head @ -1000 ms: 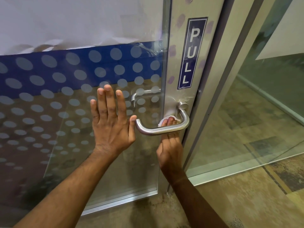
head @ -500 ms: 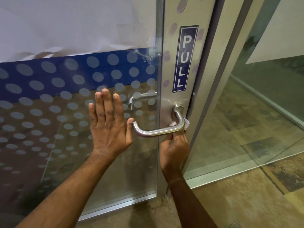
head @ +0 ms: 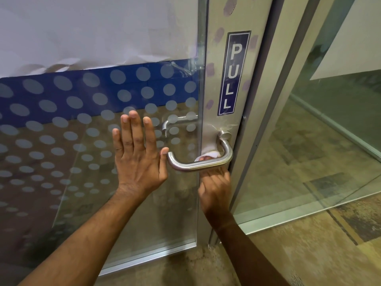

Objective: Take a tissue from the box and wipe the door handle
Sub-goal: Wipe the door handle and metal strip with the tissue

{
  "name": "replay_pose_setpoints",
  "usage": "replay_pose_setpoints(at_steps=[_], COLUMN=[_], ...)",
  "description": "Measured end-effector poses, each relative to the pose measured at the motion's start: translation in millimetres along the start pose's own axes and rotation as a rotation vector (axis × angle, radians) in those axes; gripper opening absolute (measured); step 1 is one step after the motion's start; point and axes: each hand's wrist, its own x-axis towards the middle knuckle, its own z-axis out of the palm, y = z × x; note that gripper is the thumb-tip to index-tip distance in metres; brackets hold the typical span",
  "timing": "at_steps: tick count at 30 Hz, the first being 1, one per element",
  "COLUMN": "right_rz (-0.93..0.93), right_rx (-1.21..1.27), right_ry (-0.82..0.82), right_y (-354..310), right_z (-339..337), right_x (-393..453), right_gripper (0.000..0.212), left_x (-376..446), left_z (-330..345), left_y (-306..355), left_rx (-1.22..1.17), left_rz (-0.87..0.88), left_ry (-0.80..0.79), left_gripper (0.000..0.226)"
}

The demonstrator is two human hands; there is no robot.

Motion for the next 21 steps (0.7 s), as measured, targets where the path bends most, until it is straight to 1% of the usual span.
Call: replay_pose_setpoints(at_steps=[1, 3, 5, 7, 8, 11, 13, 15, 17, 21], right_rz=[0.002, 0.013, 0.055, 0.15, 0.21, 0.319, 0.351, 0.331, 0.285, 0.099], right_rx=[-0.015, 0.006, 0.049, 0.089, 0.121, 0.264, 0.363, 0.381, 0.374, 0.346], right_ry=[-0.047, -0.119, -0.088, 0.023, 0.105, 0.356, 0.449, 0.492, 0.5, 0.413], right_y=[2, 4, 2, -1, -3, -2, -3, -5, -7, -15], right_z=[-4, -12, -20, -31, -37, -55, -67, -76, -83, -89], right_x=[-4, -8, -7, -3, -1, 9, 23, 39, 53, 76], right_gripper=[0.045, 0.048, 0.043, 0.031, 0.029, 0.032, 0.036, 0.038, 0.042, 0.04], left_x=[0, 0, 0, 1, 1, 1, 0, 2, 6, 24], left_z=[0, -2, -4, -7, -10, -18, -23, -27, -31, -40], left_y=[0, 0, 0, 0, 0, 4, 9, 14, 16, 14], left_rx=[0.0, -0.004, -0.005, -0.012, -0.019, -0.033, -0.056, -0.069, -0.052, -0.048], left_rz=[0.001, 0.001, -0.001, -0.004, -0.007, -0.022, -0.044, -0.056, -0.045, -0.059], left_ry=[0.001, -0.006, -0.022, -0.036, -0.043, -0.051, -0.04, -0.02, -0.006, 0.027], left_gripper=[0.091, 0.09, 0.09, 0.092, 0.094, 0.098, 0.097, 0.094, 0.093, 0.087])
